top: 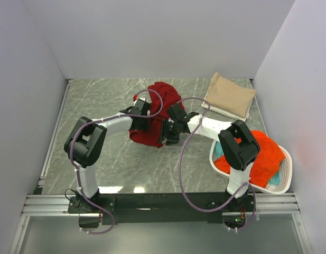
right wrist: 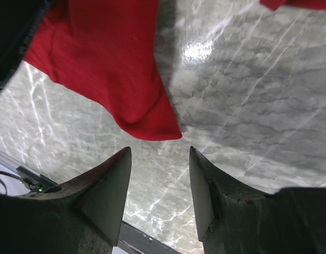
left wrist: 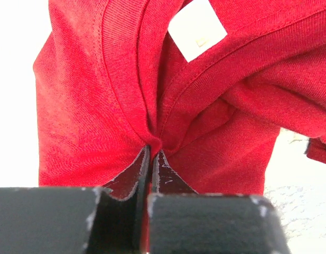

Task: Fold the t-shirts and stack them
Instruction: Flatten the tshirt out

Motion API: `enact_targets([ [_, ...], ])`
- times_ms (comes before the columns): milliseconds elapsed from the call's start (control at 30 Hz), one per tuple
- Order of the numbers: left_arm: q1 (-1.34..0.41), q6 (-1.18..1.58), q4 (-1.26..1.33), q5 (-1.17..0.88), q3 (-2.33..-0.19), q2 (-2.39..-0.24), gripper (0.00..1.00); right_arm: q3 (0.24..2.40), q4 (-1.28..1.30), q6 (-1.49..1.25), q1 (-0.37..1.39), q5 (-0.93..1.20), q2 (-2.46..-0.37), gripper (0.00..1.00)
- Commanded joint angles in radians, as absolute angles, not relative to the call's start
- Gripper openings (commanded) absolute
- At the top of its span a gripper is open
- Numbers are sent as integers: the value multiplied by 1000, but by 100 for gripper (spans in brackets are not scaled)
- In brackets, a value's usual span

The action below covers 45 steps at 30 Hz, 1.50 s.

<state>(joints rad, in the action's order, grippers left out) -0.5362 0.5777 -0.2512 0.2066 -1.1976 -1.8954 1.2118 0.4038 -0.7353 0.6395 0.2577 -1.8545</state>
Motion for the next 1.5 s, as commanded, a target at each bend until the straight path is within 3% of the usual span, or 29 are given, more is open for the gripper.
enact_targets([
  [0, -534, 603, -244, 190, -1229, -1852, 2, 1258, 391, -726, 650, 270, -1884, 55],
  [367, -460, 673, -190, 95, -1161, -1772, 0, 1255, 370, -713, 663, 281, -1933, 48],
  [467, -437, 692, -173, 57, -1141, -1753, 0, 1259, 361, -713, 663, 296, -1947, 33],
  [533, -419, 706, -166, 31, -1132, -1740, 0, 1262, 357, -712, 661, 316, -1950, 12],
  [600, -404, 725, -153, 9, -1131, -1730, 0, 1266, 365, -707, 663, 319, -1944, 0],
  [900, -224, 831, -112, -161, -1170, -1599, 0, 1382, 520, -680, 566, 233, -1734, 0],
  [1233, -57, 939, -42, -305, -1287, -1437, 0, 2030, 937, -505, 528, -34, -1686, 0],
  [1467, 69, 928, -9, -420, -1279, -1451, 0, 1951, 933, -540, 650, 66, -1623, 0],
])
